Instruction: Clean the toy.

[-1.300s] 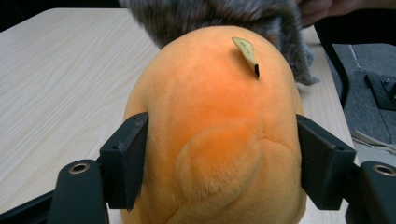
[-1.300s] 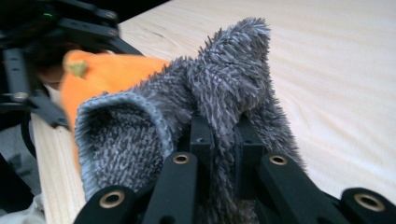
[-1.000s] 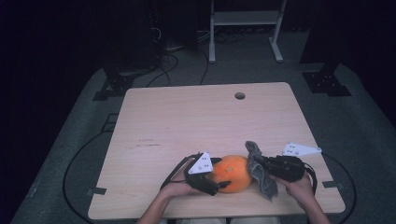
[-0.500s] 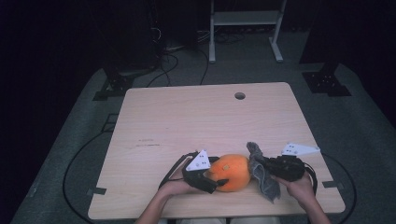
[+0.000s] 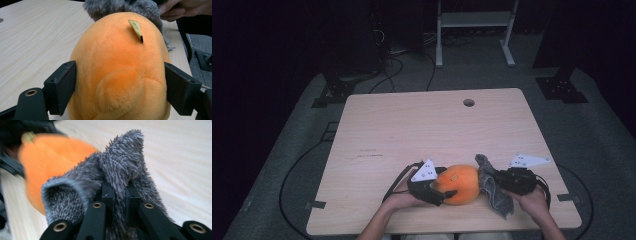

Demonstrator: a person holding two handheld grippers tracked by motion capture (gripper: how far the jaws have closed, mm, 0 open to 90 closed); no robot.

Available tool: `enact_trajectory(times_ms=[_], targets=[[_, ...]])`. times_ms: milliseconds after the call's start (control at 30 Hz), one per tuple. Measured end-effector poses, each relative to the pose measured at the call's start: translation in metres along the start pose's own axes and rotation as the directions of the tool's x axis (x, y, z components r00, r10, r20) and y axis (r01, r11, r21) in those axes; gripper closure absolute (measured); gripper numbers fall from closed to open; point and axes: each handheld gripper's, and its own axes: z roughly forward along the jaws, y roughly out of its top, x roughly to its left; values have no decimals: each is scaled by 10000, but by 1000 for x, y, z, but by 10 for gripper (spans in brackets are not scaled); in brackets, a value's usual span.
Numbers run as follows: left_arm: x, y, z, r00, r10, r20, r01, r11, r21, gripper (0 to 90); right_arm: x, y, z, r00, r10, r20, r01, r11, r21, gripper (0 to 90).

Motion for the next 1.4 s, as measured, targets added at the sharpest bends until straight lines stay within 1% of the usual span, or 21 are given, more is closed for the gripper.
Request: enact_trajectory(times_ms=[33, 100, 200, 233, 300, 367, 400, 433, 467, 633, 733, 800, 867, 967, 1033, 1100, 1133, 1167, 1200, 1300, 1400], targets=[[0, 0, 0, 10000, 17, -18, -17, 10000, -2, 189, 2, 3, -4, 9998, -4, -173, -3, 9992, -401, 808], [-1, 1, 1, 10000, 98, -13, -98, 10000, 18, 189, 8, 12, -11, 9989, -167, -431, 126, 9954, -951, 808], [-2, 2, 3, 9999, 100, -65, -100, 10000, 3, 189, 22, 22, -15, 9956, -638, -682, 543, 9897, -1325, 808], [-3, 2, 4, 9999, 106, -75, -106, 9999, -4, 189, 28, 25, -14, 9934, -883, -733, 782, 9884, -1301, 808], [-4, 2, 4, 9998, 182, -42, -182, 9998, 27, 189, 33, 25, -8, 9915, -1092, -705, 1015, 9893, -1044, 808], [-4, 4, 3, 9998, 190, 107, -191, 9998, 40, 178, 34, 21, -1, 9907, -1210, -630, 1163, 9904, -742, 808], [-3, 5, 2, 9997, 110, 209, -111, 9999, 47, 155, 33, 19, 0, 9920, -1055, -695, 1005, 9923, -726, 808], [-2, 7, 0, 9993, -9, 364, 9, 10000, 4, 129, 31, 18, 0, 9921, -1007, -754, 948, 9924, -785, 808], [-1, 8, -1, 9992, 15, 389, -16, 10000, 5, 120, 31, 17, 0, 9919, -1041, -733, 985, 9923, -755, 808], [-1, 5, 1, 9990, 54, 445, -56, 10000, 53, 137, 27, 15, 0, 9928, -960, -718, 911, 9935, -679, 808], [-1, 4, 0, 9990, -54, 454, 56, 10000, -30, 139, 20, 10, 0, 9955, -868, -381, 853, 9955, -406, 807], [-1, 4, 0, 9993, -9, 375, 11, 10000, -54, 147, 11, 4, 1, 9985, -505, -200, 502, 9986, -168, 808], [-2, 4, 0, 9994, 109, 320, -107, 9999, -60, 185, 5, 1, 1, 9995, -307, 125, 305, 9994, 143, 808], [-3, 4, 1, 9997, 223, 141, -222, 9997, -77, 243, 9, 7, -8, 9991, -413, -26, 412, 9984, -391, 808], [-4, 5, 3, 9999, 159, -13, -159, 9997, -159, 270, 18, 16, -13, 9972, -643, -374, 604, 9936, -956, 808], [-4, 6, 5, 9999, 137, -51, -138, 9997, -194, 275, 29, 24, -13, 9931, -927, -719, 830, 9882, -1284, 807], [-5, 7, 6, 9999, 113, -27, -114, 9997, -235, 271, 33, 26, -12, 9912, -1074, -772, 973, 9874, -1248, 808], [-5, 8, 6, 9999, 132, 19, -132, 9997, -229, 256, 39, 27, -7, 9882, -1395, -627, 1331, 9865, -958, 808], [-5, 8, 6, 9999, 134, 60, -132, 9997, -192, 221, 40, 25, -3, 9864, -1559, -525, 1516, 9854, -781, 808], [-2, 8, 3, 9993, -144, 340, 153, 9996, -251, 136, 34, 20, 0, 9900, -1199, -746, 1134, 9898, -862, 808], [0, 8, 2, 9987, -206, 470, 220, 9993, -309, 135, 27, 15, 0, 9924, -976, -744, 917, 9927, -789, 808]])
